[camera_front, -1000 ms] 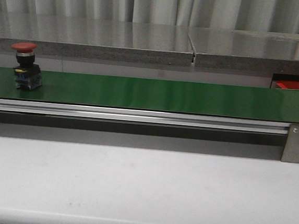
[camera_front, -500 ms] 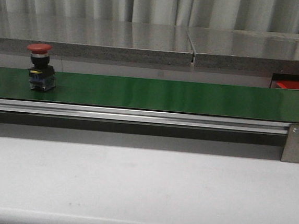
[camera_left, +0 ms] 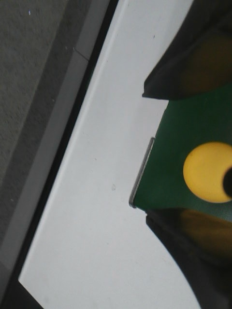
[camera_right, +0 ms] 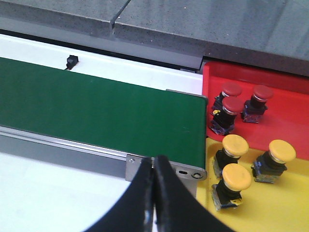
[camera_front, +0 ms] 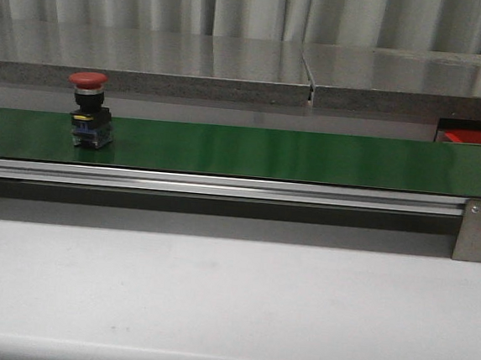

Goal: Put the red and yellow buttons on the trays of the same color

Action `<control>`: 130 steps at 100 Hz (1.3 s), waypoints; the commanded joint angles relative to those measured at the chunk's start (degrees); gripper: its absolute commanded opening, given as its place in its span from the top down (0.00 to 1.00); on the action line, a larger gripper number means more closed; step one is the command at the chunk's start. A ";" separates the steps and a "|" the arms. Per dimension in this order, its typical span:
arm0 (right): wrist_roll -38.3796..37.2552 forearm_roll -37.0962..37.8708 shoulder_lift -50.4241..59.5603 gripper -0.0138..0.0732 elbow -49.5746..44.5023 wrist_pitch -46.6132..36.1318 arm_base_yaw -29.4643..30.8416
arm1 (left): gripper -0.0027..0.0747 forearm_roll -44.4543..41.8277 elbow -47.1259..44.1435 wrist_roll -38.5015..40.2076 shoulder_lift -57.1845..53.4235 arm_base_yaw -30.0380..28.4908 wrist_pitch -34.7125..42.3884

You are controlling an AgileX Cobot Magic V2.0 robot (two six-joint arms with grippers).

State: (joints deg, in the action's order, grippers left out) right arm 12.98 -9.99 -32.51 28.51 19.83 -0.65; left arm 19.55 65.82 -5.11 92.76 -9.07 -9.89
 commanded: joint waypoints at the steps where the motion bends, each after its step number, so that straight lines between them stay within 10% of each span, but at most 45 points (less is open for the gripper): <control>1: 0.38 0.21 0.15 0.92 1.56 -4.07 0.06 | 0.57 -0.99 1.61 -0.27 -5.67 2.06 1.22; 16: 0.38 0.21 0.15 0.92 1.56 -4.01 0.06 | 0.99 -1.66 1.61 -0.37 -10.70 5.34 -6.36; 62: 0.38 0.21 0.15 0.92 1.56 -4.52 0.06 | 0.99 -6.94 -1.80 -0.38 -25.88 16.31 -20.67; 130: 0.38 0.11 -0.20 0.92 1.85 -3.40 0.06 | 0.99 -6.04 -21.26 -0.38 -58.84 16.72 -26.89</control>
State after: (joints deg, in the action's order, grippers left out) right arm 13.01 -9.99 -32.51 28.51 19.34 -0.65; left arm 12.38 44.16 -5.54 36.52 7.15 -38.49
